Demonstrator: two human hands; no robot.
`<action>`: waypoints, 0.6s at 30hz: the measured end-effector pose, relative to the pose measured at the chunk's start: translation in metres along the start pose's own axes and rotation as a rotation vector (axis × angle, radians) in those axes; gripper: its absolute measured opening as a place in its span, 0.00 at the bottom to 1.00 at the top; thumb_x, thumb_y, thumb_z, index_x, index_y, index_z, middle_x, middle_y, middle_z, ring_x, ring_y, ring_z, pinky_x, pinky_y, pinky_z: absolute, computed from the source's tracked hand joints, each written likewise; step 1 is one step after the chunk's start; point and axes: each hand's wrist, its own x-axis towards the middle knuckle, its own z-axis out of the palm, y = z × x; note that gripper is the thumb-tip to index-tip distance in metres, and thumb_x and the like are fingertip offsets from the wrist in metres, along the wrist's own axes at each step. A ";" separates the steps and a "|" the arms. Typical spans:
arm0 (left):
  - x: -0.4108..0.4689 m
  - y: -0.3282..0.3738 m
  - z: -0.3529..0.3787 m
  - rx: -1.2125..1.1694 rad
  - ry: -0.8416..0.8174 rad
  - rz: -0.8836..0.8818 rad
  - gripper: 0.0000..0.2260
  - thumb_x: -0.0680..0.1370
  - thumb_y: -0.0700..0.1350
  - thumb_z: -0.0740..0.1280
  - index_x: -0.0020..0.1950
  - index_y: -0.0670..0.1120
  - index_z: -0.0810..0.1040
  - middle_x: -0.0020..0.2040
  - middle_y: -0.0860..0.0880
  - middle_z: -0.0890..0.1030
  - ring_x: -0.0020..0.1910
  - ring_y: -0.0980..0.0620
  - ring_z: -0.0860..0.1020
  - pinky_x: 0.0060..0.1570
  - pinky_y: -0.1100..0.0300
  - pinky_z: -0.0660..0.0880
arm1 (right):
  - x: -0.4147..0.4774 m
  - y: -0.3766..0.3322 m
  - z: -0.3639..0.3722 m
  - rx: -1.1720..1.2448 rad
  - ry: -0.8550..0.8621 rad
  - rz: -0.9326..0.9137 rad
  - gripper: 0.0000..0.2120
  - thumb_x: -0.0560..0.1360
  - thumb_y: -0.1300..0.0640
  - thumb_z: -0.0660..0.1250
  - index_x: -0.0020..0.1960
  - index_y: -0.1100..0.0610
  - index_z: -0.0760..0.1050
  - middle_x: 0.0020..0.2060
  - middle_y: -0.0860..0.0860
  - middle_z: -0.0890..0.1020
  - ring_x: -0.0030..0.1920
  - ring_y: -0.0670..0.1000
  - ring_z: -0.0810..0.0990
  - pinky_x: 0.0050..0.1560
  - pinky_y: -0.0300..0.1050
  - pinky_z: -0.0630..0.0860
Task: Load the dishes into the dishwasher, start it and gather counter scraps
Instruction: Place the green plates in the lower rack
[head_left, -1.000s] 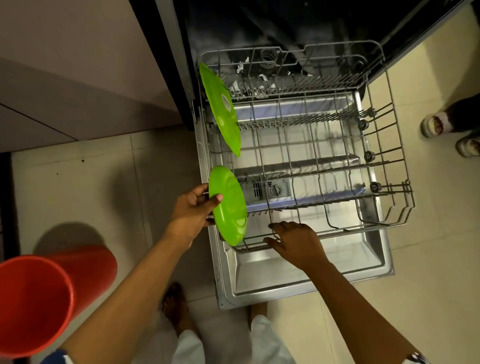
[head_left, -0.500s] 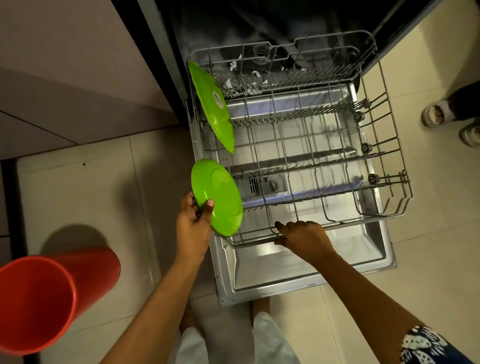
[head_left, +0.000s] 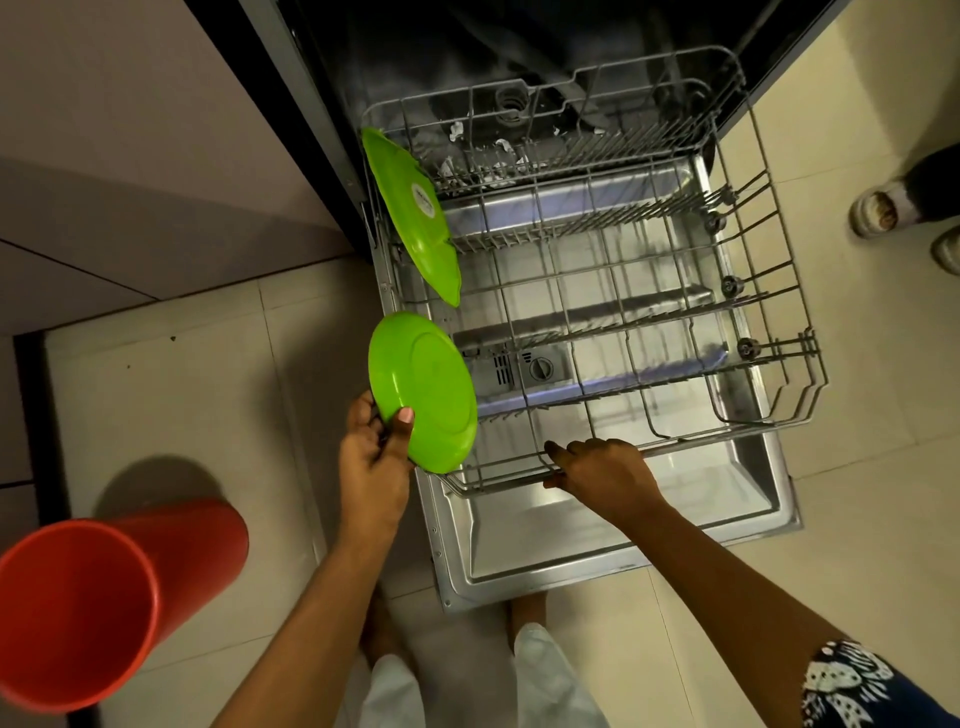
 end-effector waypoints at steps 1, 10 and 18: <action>0.000 -0.001 0.001 -0.001 0.003 -0.005 0.11 0.79 0.36 0.61 0.56 0.52 0.72 0.49 0.57 0.83 0.50 0.58 0.80 0.54 0.38 0.74 | 0.000 0.000 -0.001 -0.006 0.003 0.006 0.22 0.55 0.41 0.80 0.42 0.54 0.83 0.22 0.48 0.77 0.19 0.49 0.75 0.22 0.37 0.71; -0.005 -0.020 0.001 0.057 0.011 -0.022 0.12 0.80 0.38 0.61 0.58 0.52 0.70 0.54 0.53 0.79 0.52 0.53 0.77 0.56 0.38 0.74 | -0.003 -0.001 -0.009 -0.042 -0.082 -0.026 0.23 0.68 0.39 0.70 0.56 0.53 0.79 0.33 0.50 0.83 0.31 0.51 0.82 0.32 0.41 0.76; 0.014 -0.040 -0.007 0.255 0.004 -0.200 0.26 0.72 0.52 0.65 0.67 0.45 0.64 0.55 0.49 0.75 0.57 0.40 0.77 0.52 0.37 0.76 | -0.002 -0.003 -0.015 -0.003 -0.147 0.002 0.24 0.79 0.42 0.55 0.70 0.54 0.64 0.53 0.53 0.81 0.52 0.55 0.81 0.49 0.44 0.75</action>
